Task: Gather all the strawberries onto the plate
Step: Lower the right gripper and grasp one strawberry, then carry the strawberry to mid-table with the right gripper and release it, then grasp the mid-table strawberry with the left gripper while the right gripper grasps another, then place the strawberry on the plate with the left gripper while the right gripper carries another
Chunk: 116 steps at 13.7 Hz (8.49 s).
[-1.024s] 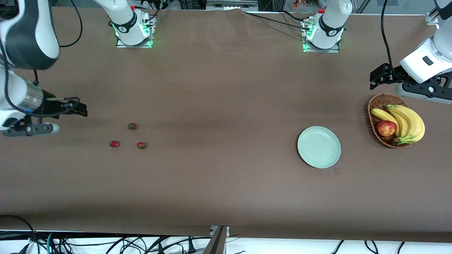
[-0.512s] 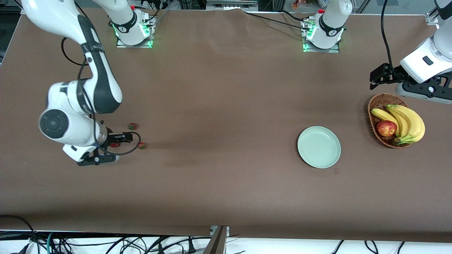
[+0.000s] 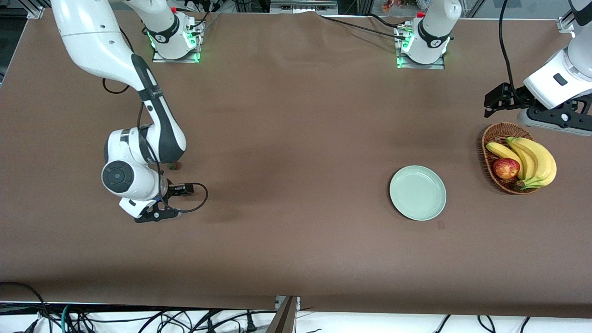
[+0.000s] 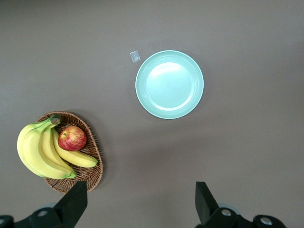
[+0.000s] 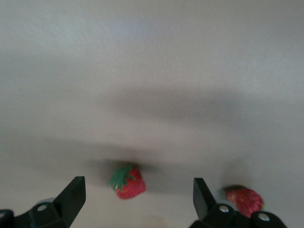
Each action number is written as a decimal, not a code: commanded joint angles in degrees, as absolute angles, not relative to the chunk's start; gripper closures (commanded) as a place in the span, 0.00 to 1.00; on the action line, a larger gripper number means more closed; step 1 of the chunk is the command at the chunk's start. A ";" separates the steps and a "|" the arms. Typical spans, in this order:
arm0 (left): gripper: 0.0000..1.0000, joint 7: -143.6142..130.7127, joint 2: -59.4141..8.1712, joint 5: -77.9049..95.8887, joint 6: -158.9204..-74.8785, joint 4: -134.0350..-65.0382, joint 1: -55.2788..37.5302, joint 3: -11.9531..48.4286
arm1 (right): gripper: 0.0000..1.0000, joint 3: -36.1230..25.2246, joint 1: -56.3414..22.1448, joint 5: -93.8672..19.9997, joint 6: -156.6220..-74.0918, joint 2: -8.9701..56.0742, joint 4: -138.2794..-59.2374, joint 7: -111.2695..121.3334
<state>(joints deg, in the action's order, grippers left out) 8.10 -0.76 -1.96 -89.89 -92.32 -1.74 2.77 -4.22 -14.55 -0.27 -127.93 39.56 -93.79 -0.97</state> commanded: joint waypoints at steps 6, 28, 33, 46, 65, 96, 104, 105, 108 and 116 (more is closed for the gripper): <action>0.00 7.91 -1.41 -0.53 -88.77 -90.62 -1.67 2.81 | 0.00 -4.39 -14.85 -1.32 -133.07 38.41 -100.37 -1.58; 0.00 7.91 -1.41 -0.53 -88.68 -90.62 -1.67 2.81 | 0.81 -3.87 -37.50 -1.23 -133.59 48.76 -79.92 -45.82; 0.00 7.91 -1.41 -0.44 -88.68 -90.62 -1.67 2.81 | 0.81 1.57 -44.38 -1.23 -142.86 55.36 -70.58 -65.10; 0.00 8.00 -1.41 -0.44 -88.68 -90.70 -1.67 2.72 | 0.00 0.79 -47.74 -0.79 -144.87 57.22 -66.18 -65.75; 0.00 -33.29 -27.50 3.25 -121.08 -99.92 -26.27 2.64 | 0.00 -5.08 -15.65 -0.26 -106.44 49.31 -69.95 -4.86; 0.96 -16.67 -27.33 2.72 -129.30 -102.49 -18.47 1.93 | 0.67 -8.53 -8.00 -3.96 -111.27 45.97 -84.81 9.93; 0.92 9.74 -34.10 -6.31 -131.13 -100.19 -7.12 1.85 | 0.73 -7.30 -12.64 -10.46 -112.66 46.23 -79.64 5.30; 0.87 11.32 -34.88 -7.81 -131.13 -100.20 -5.73 1.85 | 0.73 -7.21 -15.09 -10.37 -114.76 46.23 -79.28 1.45; 0.82 11.95 -35.95 -8.09 -131.13 -100.20 -4.66 1.93 | 0.72 -7.21 -24.84 -10.46 -119.17 46.49 -77.87 -15.84; 0.00 11.69 -31.22 -7.12 -128.25 -99.93 -2.55 2.72 | 0.72 -4.05 -44.45 -10.46 -137.63 52.55 -72.35 -53.67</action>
